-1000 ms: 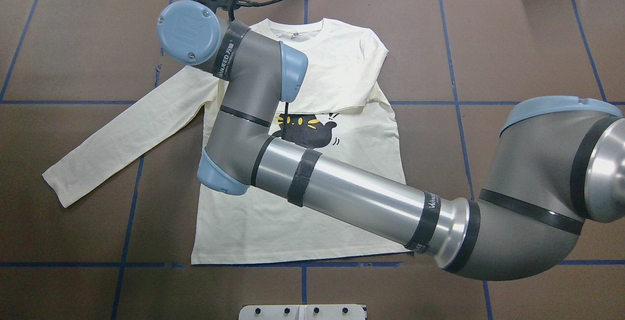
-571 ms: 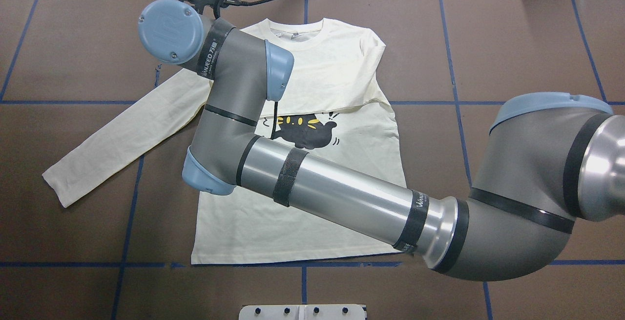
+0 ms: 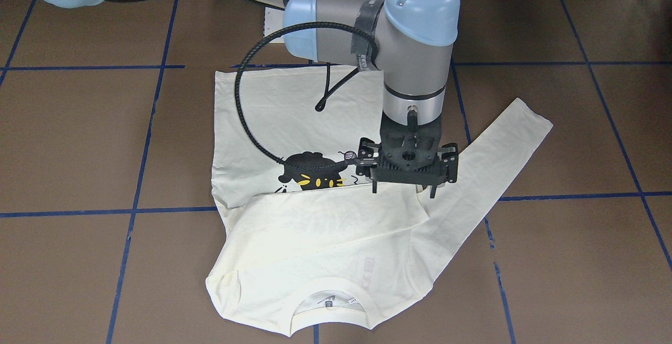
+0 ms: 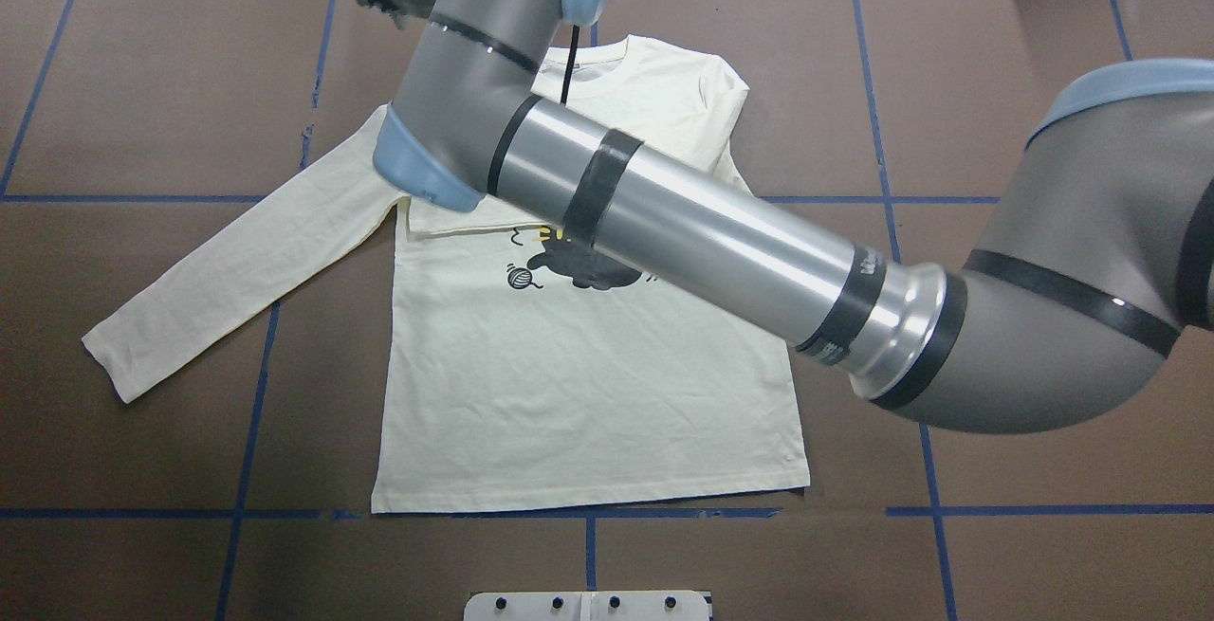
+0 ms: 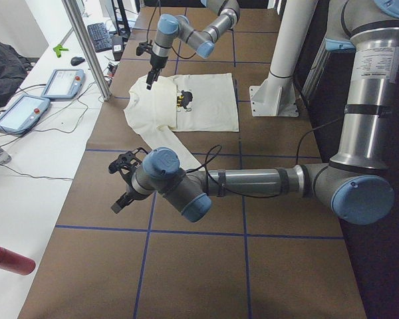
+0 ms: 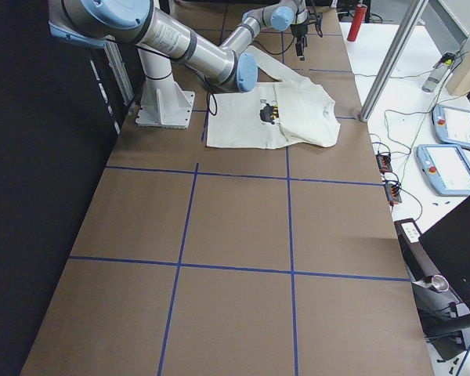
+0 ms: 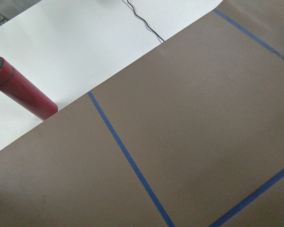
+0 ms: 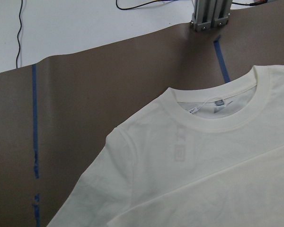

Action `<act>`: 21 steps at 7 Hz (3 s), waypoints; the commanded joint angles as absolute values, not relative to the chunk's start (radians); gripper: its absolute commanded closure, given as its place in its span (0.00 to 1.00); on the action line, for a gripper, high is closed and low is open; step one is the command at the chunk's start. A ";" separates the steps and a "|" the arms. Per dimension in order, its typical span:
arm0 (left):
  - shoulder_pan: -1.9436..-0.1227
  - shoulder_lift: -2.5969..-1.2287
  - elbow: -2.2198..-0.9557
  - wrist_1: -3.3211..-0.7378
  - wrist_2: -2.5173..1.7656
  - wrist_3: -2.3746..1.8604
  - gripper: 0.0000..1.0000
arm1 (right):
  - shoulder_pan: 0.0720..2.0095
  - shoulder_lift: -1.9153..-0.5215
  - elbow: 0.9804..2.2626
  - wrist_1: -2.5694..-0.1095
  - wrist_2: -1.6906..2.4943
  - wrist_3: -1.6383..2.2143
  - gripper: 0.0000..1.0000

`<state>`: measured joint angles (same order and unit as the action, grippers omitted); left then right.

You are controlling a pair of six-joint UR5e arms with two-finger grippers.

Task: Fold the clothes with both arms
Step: 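Release the sleeve and raise the right gripper away from the shirt, then lower the left gripper to the cuff of the other sleeve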

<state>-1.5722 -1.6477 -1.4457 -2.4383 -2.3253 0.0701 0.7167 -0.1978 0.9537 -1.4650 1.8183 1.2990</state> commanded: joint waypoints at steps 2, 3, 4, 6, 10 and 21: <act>-1.363 -1.615 -1.469 -2.614 -2.370 -0.064 0.00 | 0.915 -0.473 1.170 -1.549 2.023 0.923 0.00; -1.289 -1.588 -1.518 -2.617 -2.362 -0.168 0.00 | 0.977 -0.550 1.195 -1.548 2.095 0.800 0.00; -1.213 -1.495 -1.617 -2.614 -2.344 -0.226 0.00 | 1.015 -0.634 1.219 -1.539 2.108 0.669 0.00; -1.071 -1.303 -1.793 -2.615 -2.158 -0.305 0.00 | 1.118 -0.837 1.348 -1.526 2.217 0.472 0.00; -0.777 -1.264 -1.802 -2.614 -1.929 -0.302 0.00 | 1.167 -1.040 1.523 -1.522 2.238 0.396 0.00; -0.589 -1.276 -1.730 -2.614 -1.787 -0.298 0.49 | 1.167 -1.072 1.548 -1.519 2.232 0.399 0.00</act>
<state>-0.5926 -1.2748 -1.7324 -2.6143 -1.7876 -0.2976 1.1674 -1.0721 1.5444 -1.5187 2.2320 0.3983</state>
